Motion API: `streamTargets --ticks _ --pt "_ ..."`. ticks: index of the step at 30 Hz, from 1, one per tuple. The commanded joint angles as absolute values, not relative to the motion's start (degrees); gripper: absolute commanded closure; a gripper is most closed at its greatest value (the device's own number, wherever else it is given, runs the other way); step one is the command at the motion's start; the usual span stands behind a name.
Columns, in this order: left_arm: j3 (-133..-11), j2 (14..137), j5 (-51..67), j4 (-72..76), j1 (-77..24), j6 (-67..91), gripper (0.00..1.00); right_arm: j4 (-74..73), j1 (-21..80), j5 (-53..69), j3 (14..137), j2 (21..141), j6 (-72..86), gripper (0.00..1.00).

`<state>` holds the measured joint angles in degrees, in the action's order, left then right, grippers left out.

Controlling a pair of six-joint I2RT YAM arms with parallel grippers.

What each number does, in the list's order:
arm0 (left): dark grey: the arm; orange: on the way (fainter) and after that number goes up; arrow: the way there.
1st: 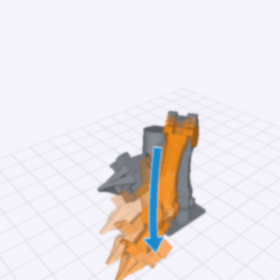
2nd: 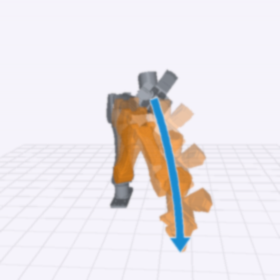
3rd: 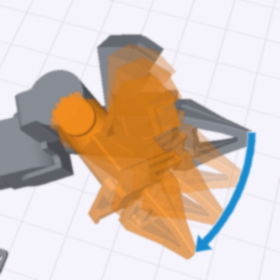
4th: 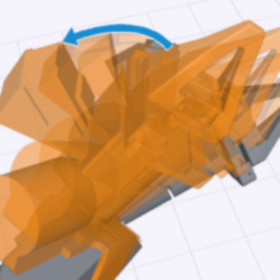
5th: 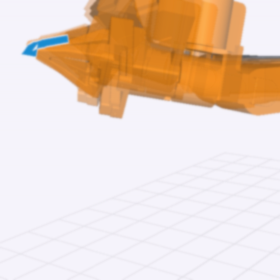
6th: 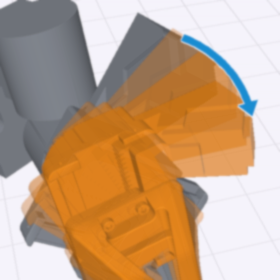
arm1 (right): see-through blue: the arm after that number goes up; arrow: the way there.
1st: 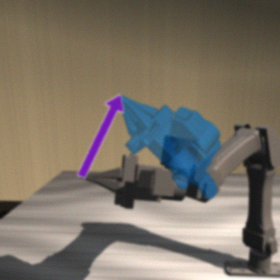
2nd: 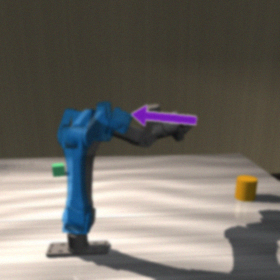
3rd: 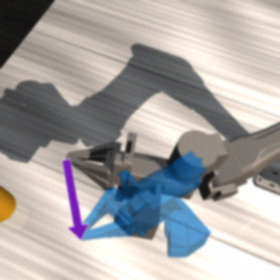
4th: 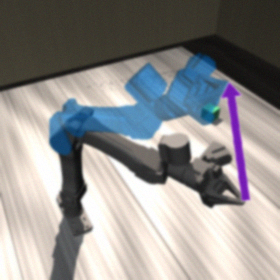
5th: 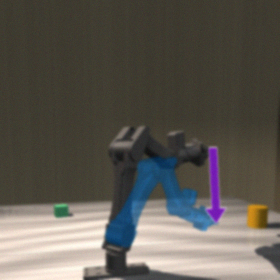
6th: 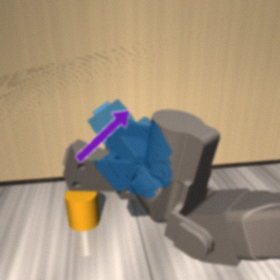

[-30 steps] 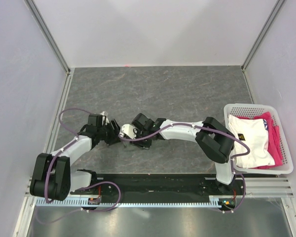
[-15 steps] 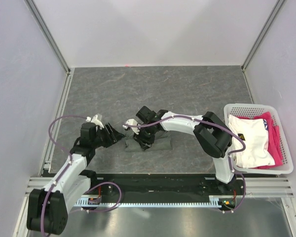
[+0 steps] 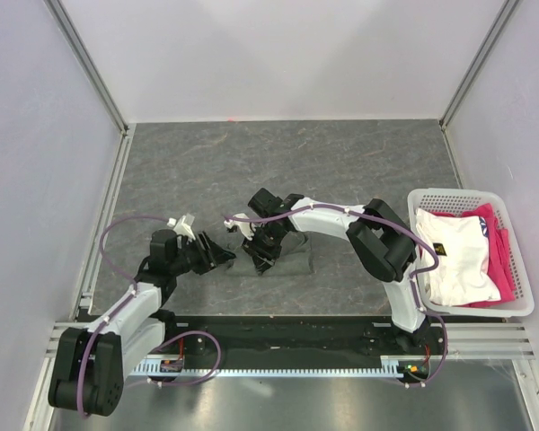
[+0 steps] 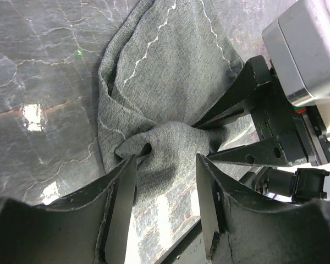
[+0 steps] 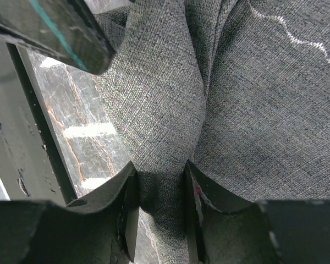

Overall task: Fold the napkin, place the utensils inside, and roll it up
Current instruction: Roll the napkin with the utensil

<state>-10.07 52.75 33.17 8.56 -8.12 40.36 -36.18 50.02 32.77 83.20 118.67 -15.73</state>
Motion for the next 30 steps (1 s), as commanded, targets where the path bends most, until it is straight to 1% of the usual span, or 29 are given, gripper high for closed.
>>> streamTargets --ticks 1,10,11,13,14,16,17,19,21,22,23,25,27,28,29,30 --pt "-10.4 55.8 35.2 14.7 -8.5 41.2 0.47 -39.4 50.5 32.5 82.5 122.4 -15.8 0.60" --pt "-10.3 59.5 36.1 16.3 -9.6 41.8 0.51 -39.5 50.3 32.2 82.5 123.0 -15.7 0.61" --pt "-10.3 59.4 36.2 16.3 -9.6 41.8 0.60 -39.4 50.3 32.1 82.4 123.2 -15.7 0.61" --pt "-10.9 58.5 36.0 14.7 -9.6 41.9 0.73 -39.4 50.2 31.6 82.5 123.4 -15.6 0.61" --pt "-11.2 58.1 35.9 13.8 -9.6 42.0 0.87 -39.5 50.1 31.5 82.4 123.4 -15.6 0.61" --pt "-12.8 56.8 34.8 9.6 -9.6 41.7 0.96 -39.4 50.0 31.0 82.4 123.6 -15.4 0.62" --pt "-13.4 55.6 34.2 8.1 -9.6 41.3 0.98 -39.4 49.9 30.7 82.4 123.6 -15.4 0.62" --pt "-15.5 54.3 31.4 4.3 -9.6 40.0 0.98 -39.5 49.7 30.6 82.4 123.7 -15.3 0.62" --pt "-17.1 53.3 27.7 -3.2 -9.6 38.6 0.97 -39.5 49.5 30.4 82.3 123.8 -15.3 0.63" --pt "-18.6 53.1 24.0 -5.3 -9.6 38.4 0.97 -39.5 49.6 30.4 82.3 123.8 -15.3 0.63" --pt "-19.2 53.0 22.5 -9.2 -9.6 38.2 0.95 -39.5 49.6 30.4 82.2 123.8 -15.2 0.63" --pt "-19.9 52.6 19.3 -11.0 -9.6 38.3 0.91 -39.5 49.6 30.3 82.2 123.9 -15.2 0.63" --pt "-20.0 52.1 18.2 -11.8 -9.6 38.7 0.85 -39.6 49.5 30.3 82.2 123.9 -15.2 0.63" --pt "-19.9 52.1 17.8 -11.8 -9.6 38.7 0.80 -39.6 49.5 30.2 82.2 124.1 -15.2 0.64" --pt "-19.8 52.2 17.8 -11.8 -9.6 38.7 0.73 -39.6 49.4 30.2 82.3 124.2 -15.3 0.64" --pt "-19.9 52.6 18.1 -11.5 -9.6 38.6 0.69 -39.7 49.4 30.2 82.3 124.3 -15.3 0.64"
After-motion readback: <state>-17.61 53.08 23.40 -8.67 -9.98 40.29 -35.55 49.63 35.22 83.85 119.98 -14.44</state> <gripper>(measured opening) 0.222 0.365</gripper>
